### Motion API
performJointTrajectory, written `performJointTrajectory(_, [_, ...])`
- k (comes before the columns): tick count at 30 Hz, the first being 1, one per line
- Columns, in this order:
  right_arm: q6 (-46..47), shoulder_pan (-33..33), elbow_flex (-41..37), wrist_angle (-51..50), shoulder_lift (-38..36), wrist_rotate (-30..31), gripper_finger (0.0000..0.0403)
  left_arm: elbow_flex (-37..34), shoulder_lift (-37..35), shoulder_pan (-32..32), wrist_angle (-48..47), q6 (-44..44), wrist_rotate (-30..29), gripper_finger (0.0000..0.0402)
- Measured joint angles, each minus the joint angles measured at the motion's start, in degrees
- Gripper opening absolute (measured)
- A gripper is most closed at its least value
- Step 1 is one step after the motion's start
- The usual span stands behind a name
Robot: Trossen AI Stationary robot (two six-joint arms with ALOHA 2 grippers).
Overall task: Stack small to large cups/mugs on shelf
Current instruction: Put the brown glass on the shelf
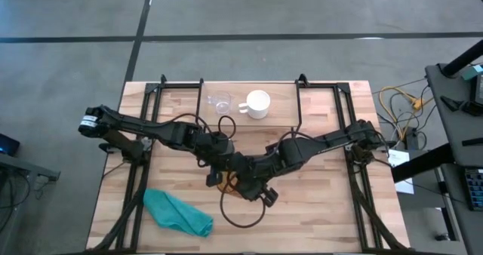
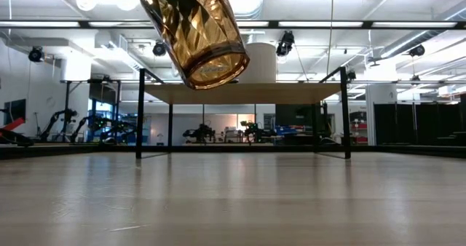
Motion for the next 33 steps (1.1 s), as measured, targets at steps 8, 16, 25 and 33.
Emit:
performJointTrajectory(8, [1.5, -0.05, -1.52, 2.23, 0.02, 0.52, 0.0125, -0.69, 0.0, 0.0, 0.16, -2.91, 0.04, 0.0006])
performJointTrajectory(16, [3.59, 0.02, -3.14, 5.6, 0.09, 2.07, 0.0125, -0.82, -0.02, -0.09, -1.4, -5.93, -0.74, 0.0006])
performJointTrajectory(25, [6.1, 0.21, -3.24, 5.32, 0.13, 4.0, 0.0125, -0.73, -0.04, 0.96, -1.53, -5.95, -3.01, 0.0006])
performJointTrajectory(33, [7.88, 0.35, -3.24, 4.37, 0.22, 7.61, 0.0125, -0.6, -0.04, 2.54, -1.4, -5.47, -3.1, 0.0006])
